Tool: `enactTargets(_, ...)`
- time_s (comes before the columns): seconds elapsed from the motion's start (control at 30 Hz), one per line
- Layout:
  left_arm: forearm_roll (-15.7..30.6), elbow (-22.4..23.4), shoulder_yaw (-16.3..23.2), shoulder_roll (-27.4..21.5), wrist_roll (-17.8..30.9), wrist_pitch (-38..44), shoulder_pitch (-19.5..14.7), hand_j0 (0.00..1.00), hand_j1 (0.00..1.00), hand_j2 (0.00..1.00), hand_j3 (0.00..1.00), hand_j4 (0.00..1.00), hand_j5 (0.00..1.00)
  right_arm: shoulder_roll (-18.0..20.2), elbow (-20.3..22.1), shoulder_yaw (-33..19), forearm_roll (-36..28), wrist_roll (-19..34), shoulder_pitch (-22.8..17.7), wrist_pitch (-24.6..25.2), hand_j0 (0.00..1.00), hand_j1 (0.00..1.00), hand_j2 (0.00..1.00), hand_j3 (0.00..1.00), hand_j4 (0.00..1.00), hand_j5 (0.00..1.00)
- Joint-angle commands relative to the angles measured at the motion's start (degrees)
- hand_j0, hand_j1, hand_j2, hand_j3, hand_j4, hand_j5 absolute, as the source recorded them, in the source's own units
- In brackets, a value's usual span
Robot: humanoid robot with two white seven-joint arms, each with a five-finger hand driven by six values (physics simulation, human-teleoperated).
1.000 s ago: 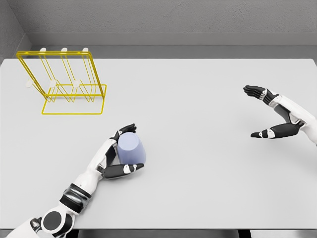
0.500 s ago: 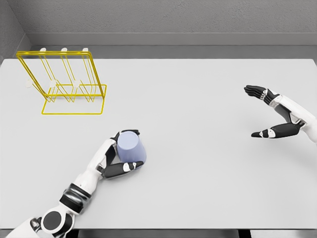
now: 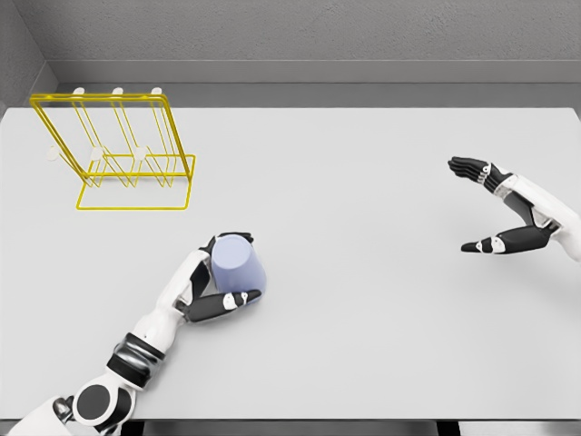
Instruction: Place the cup on the cup holder with both arms
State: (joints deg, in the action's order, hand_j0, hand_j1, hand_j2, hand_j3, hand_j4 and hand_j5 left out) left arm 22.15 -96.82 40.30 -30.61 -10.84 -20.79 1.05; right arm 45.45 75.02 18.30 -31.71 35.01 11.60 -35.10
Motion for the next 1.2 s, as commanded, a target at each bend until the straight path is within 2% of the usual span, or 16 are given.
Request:
enactTargets(0.0,0.0,-0.3,-0.22,-0.07,0.03,-0.4,0.0,0.66,0.66,0.66,0.66,0.66,0.66,0.08,0.04,-0.02,-0.46,-0.01,-0.09,0.1,1.0,1.0,1.0,1.0,1.0,1.0)
enactTargets(0.3,0.17,-3.11,-4.17,-0.33,0.29,-2.33,0.09,0.66,0.66,0.66,0.66,0.66,0.66,0.08,0.04,-0.02,-0.46,-0.01,-0.09,0.1,1.0,1.0,1.0,1.0,1.0,1.0)
enactTargets(0.6,0.44,-3.9,-4.35,-0.59,1.0,-4.44,-1.93,0.65,0.65,0.65,0.65,0.65,0.65,0.08,0.04,0.07,-0.46,-0.01,0.0,0.1,1.0,1.0,1.0,1.0,1.0,1.0)
enactTargets(0.93,0.61,-4.08,-7.25,-0.77,1.17,-6.02,-3.52,0.65,0.65,0.65,0.65,0.65,0.65,0.08,0.04,0.24,-0.46,-0.01,0.0,0.1,1.0,1.0,1.0,1.0,1.0,1.0)
enactTargets(1.17,0.61,-4.16,-7.51,-0.51,1.17,-6.02,-5.71,0.65,0.65,0.65,0.65,0.65,0.65,0.08,0.04,0.24,-0.46,-0.01,0.0,0.1,1.0,1.0,1.0,1.0,1.0,1.0)
